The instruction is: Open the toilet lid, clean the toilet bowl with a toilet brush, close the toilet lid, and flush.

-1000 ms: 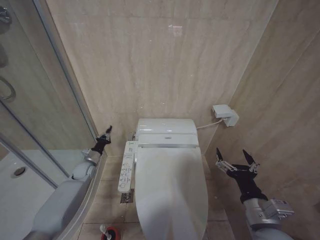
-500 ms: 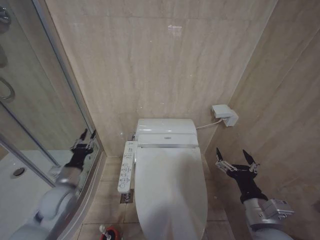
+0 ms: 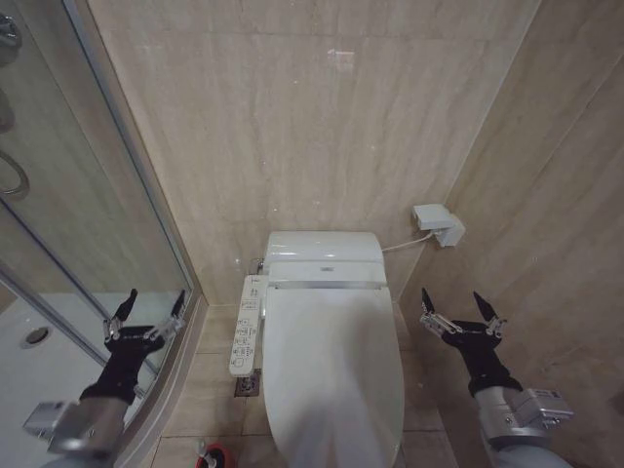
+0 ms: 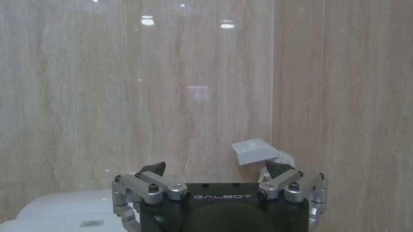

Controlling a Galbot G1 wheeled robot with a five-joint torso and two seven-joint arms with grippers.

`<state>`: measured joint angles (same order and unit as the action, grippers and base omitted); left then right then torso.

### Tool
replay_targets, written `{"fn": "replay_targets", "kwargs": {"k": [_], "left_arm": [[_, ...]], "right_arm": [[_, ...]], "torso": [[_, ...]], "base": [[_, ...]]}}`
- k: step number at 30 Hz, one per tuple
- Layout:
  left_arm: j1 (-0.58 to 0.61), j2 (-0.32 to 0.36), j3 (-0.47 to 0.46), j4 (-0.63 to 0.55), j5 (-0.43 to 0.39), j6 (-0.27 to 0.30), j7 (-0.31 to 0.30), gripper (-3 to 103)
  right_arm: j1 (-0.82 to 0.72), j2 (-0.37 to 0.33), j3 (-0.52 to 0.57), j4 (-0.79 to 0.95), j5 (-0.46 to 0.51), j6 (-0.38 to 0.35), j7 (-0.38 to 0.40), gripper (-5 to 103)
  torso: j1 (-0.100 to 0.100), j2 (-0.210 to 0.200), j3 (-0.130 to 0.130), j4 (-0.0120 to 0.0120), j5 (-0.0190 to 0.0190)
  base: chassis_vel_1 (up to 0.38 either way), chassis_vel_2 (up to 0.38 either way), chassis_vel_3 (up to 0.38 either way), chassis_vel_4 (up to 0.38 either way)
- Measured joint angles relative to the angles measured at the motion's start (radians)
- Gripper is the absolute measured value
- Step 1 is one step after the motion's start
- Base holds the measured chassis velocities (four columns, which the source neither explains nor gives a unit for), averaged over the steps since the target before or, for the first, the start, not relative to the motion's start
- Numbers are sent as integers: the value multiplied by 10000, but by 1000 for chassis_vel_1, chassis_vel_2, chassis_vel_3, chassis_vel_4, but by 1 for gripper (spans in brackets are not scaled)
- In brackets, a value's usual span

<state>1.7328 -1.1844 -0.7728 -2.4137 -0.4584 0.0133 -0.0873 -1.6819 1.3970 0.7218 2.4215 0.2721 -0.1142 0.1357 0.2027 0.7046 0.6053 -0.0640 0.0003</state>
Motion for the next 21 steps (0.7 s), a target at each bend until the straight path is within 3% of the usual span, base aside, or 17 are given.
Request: {"fn": "replay_targets", "kwargs": {"k": [3, 4, 10, 21], "left_arm": [[125, -186, 161, -137, 527, -206, 94, 87], [130, -260, 261, -170, 638, -219, 98, 100], [270, -558, 710, -372, 999, -338, 101, 100], [248, -546, 613, -285, 1150, -361, 96, 100]], "right_arm": [[0, 0, 0, 0, 0, 0, -1, 100], [0, 0, 0, 0, 0, 0, -1, 100], [0, 0, 0, 0, 0, 0, 0, 100], [0, 0, 0, 0, 0, 0, 0, 100]], "torso": [[0, 0, 0, -1, -1], [1, 0, 0, -1, -2], [2, -1, 1, -1, -2], [2, -1, 1, 0, -2]], "base": [[0, 0, 0, 0], [0, 0, 0, 0], [0, 0, 0, 0], [0, 0, 0, 0]]}}
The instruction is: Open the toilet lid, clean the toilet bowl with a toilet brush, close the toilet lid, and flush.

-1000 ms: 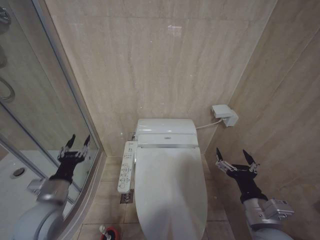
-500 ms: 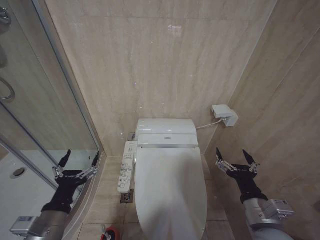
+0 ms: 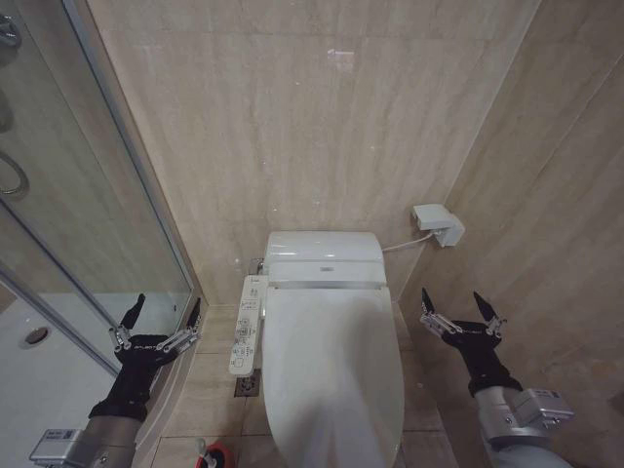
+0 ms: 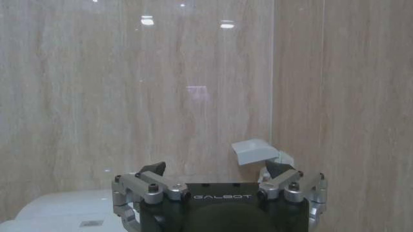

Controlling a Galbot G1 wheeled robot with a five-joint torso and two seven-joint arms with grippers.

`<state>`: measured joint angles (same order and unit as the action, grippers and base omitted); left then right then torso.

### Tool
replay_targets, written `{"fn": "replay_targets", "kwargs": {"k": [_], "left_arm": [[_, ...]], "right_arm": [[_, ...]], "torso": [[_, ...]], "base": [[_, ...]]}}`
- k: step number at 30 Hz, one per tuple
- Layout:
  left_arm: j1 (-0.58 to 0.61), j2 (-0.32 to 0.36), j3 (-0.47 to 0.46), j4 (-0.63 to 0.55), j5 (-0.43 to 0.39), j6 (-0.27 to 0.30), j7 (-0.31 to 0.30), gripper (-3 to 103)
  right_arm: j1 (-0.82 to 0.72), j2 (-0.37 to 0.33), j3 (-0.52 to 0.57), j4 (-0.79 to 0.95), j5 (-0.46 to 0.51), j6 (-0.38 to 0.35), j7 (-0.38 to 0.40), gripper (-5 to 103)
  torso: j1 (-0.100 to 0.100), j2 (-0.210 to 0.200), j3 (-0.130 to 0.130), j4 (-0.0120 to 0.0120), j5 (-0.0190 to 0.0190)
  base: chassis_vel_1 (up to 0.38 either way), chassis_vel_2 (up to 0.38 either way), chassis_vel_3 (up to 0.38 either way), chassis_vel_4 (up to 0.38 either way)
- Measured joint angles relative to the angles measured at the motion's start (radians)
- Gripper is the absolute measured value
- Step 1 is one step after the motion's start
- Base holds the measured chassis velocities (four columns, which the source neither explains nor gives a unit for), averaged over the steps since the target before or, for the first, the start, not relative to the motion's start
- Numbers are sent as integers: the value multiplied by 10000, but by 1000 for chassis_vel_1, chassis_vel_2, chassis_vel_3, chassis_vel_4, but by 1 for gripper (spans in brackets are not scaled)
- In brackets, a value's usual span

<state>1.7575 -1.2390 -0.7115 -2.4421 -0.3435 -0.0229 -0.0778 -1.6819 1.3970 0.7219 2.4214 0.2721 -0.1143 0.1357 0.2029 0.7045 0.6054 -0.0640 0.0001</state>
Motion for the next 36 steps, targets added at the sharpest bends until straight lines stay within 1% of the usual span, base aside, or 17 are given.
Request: {"fn": "replay_targets", "kwargs": {"k": [14, 20, 25, 27, 28, 29, 30, 31, 32, 33, 35, 36], "left_arm": [[-31, 13, 2, 40, -11, 1, 0, 100], [-37, 17, 6, 50, -17, 2, -1, 100], [-39, 19, 8, 53, -20, 2, -1, 100], [-38, 19, 10, 53, -21, 2, 0, 100], [-39, 20, 10, 53, -22, 2, 0, 100], [-39, 20, 10, 53, -22, 2, 0, 100], [-39, 20, 9, 55, -23, 2, -1, 100], [-38, 21, 9, 58, -24, 2, -1, 100], [-37, 20, 9, 58, -25, 2, -1, 100], [-38, 20, 9, 59, -26, 2, -1, 100], [-37, 21, 10, 59, -26, 2, 0, 100], [-37, 21, 10, 59, -27, 2, 0, 100]], "right_arm": [[0, 0, 0, 0, 0, 0, 0, 100], [1, 0, 0, 0, 0, 0, 0, 100], [0, 0, 0, 0, 0, 0, -1, 100], [1, 0, 0, 0, 0, 0, 0, 100], [0, 0, 0, 0, 0, 0, 2, 100], [0, 0, 0, 0, 0, 0, 2, 100], [0, 0, 0, 0, 0, 0, 1, 100], [1, 0, -1, 0, 1, 0, -2, 100], [1, 0, 0, 0, 0, 0, -2, 100], [1, 0, 0, 0, 0, 0, 1, 100], [1, 0, 0, 0, 0, 0, 0, 100], [0, 0, -1, 0, 0, 0, 0, 100]], "torso": [[2, -1, 1, 0, -1], [4, -2, 2, 1, -1], [0, -1, 0, 0, -3], [1, -1, 1, 0, 5], [-1, 0, -1, -5, 3], [-1, 0, -1, -5, 3], [-2, 0, -2, -3, -5], [1, -2, 0, 4, 1], [-1, 0, -1, 4, -3], [-1, 0, 0, 0, -1], [1, -1, 0, 0, 5], [0, 0, 0, -2, -6]], "base": [[0, 0, 0, 0], [70, -79, -75, 87], [168, -191, -188, 172], [202, -210, -215, 208], [220, -268, -240, 226], [220, -268, -240, 226], [216, -268, -240, 241], [283, -250, -253, 255], [283, -247, -269, 255], [275, -247, -302, 287], [283, -272, -302, 298], [326, -332, -339, 310]]}}
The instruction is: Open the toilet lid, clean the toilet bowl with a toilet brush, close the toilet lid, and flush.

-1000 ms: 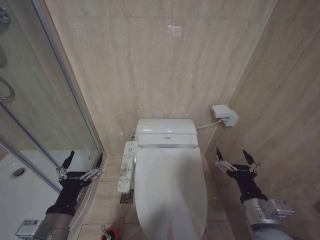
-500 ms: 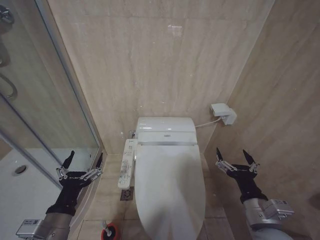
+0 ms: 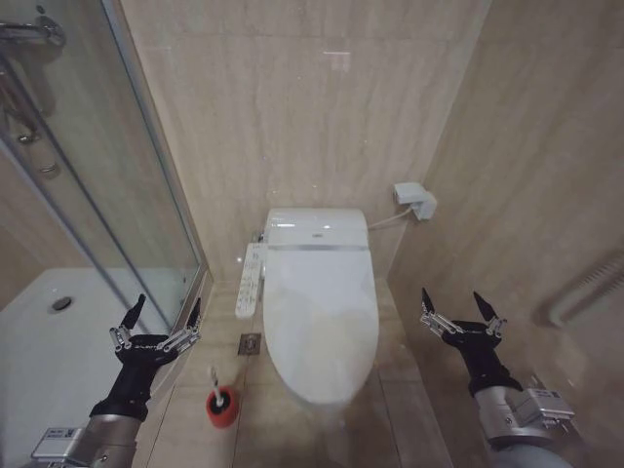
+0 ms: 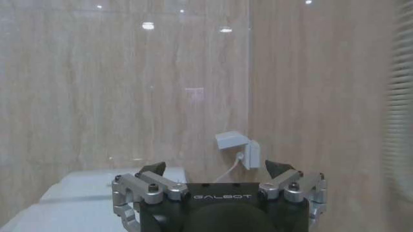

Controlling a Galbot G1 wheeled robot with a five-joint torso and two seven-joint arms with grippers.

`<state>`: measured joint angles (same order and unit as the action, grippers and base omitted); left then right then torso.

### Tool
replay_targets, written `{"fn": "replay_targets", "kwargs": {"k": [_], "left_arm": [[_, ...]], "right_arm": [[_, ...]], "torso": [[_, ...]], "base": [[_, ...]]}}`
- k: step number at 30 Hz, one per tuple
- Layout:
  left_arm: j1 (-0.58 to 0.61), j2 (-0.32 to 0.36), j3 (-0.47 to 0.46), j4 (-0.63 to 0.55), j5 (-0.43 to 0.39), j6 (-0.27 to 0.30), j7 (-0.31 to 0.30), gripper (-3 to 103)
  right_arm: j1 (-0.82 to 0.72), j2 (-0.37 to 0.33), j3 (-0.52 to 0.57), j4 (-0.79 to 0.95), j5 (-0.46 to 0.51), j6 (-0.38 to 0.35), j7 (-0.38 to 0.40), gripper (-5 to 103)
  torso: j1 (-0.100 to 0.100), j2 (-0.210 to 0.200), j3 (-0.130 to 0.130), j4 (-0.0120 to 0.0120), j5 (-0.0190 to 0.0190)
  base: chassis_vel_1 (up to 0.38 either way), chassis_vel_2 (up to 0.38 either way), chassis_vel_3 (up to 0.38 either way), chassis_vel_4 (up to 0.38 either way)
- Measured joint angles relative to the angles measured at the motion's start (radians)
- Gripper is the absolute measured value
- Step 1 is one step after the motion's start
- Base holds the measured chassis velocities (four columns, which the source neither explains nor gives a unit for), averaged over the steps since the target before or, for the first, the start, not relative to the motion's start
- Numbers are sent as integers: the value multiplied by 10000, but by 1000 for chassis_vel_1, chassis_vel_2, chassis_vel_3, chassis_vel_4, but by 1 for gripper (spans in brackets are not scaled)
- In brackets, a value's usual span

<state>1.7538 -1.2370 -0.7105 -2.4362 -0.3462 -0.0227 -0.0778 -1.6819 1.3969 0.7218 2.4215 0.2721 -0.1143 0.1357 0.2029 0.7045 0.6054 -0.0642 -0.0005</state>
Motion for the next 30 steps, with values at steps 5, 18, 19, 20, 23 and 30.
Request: {"fn": "replay_targets", "kwargs": {"k": [5, 18, 19, 20, 23, 30], "left_arm": [[1, 0, 0, 0, 0, 0, -1, 100], [2, 0, -1, 4, -1, -1, -1, 100], [7, 0, -1, 4, -1, 0, -1, 100], [6, 0, 0, 3, -1, 0, -1, 100], [-1, 0, 0, 3, -1, -1, -1, 100], [-3, 1, 0, 3, -1, -1, 0, 100]], "right_arm": [[0, 0, 0, -1, 0, 0, 0, 100], [-3, 0, 0, 1, 0, 0, 0, 100], [-4, 1, 0, 1, 0, 0, -1, 100], [-4, 1, 0, 0, 0, 0, -2, 100], [-3, 0, 1, 1, 0, 0, 2, 100], [4, 0, 1, 0, 0, 0, 0, 100]], "torso": [[0, 0, 0, 2, 15], [-8, 5, -5, 2, -3], [-8, 5, -4, 4, -6], [-9, 5, -4, 4, 6], [-4, 3, -1, -3, 3], [11, -4, 5, 6, 5]], "base": [[352, -341, -348, 340], [330, -335, -338, 337], [183, -165, -159, 161], [86, -21, -159, 161], [-11, -25, -45, 12], [-72, 40, 82, -47]]}}
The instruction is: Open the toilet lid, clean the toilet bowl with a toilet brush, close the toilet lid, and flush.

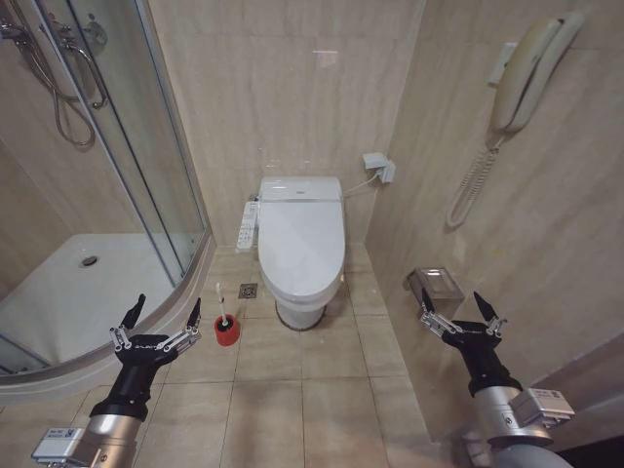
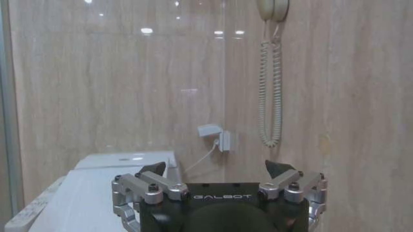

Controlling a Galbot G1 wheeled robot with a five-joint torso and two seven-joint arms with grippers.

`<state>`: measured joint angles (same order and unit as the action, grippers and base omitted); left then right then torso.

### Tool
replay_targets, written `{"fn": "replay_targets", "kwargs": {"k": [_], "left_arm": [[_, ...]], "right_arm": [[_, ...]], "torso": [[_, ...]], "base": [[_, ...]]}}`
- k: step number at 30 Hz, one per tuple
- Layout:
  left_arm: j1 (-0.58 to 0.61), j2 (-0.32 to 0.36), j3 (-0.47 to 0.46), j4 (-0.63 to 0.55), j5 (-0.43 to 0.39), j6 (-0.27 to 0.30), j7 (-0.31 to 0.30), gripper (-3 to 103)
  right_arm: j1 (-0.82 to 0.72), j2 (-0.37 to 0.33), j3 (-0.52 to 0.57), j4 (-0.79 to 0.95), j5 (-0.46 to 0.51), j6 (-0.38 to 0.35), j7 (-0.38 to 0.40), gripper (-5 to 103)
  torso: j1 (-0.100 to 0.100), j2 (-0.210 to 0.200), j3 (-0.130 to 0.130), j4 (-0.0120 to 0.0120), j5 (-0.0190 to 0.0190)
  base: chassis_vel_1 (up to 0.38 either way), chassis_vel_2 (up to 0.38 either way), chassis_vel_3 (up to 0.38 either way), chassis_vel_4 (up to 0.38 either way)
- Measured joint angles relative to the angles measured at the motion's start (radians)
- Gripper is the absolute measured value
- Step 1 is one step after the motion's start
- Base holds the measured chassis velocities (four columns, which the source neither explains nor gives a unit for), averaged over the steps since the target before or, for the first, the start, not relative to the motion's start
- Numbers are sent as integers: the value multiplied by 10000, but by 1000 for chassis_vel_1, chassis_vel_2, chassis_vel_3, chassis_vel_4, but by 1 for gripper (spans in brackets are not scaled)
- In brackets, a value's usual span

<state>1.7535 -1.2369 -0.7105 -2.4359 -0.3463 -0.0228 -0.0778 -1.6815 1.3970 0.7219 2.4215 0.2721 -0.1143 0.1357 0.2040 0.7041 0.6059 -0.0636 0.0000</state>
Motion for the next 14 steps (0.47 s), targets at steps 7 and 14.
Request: {"fn": "replay_targets", "kwargs": {"k": [7, 14], "left_arm": [[2, 0, 0, 0, 0, 0, 0, 100], [2, 0, 0, 0, 0, 0, 0, 100]], "right_arm": [[-3, 0, 0, 0, 0, 0, 0, 100], [-4, 0, 0, 0, 0, 0, 0, 100]], "torso": [[-10, 2, -6, -6, 0], [-11, 3, -5, -5, 0]], "base": [[0, 0, 0, 0], [0, 0, 0, 0]]}}
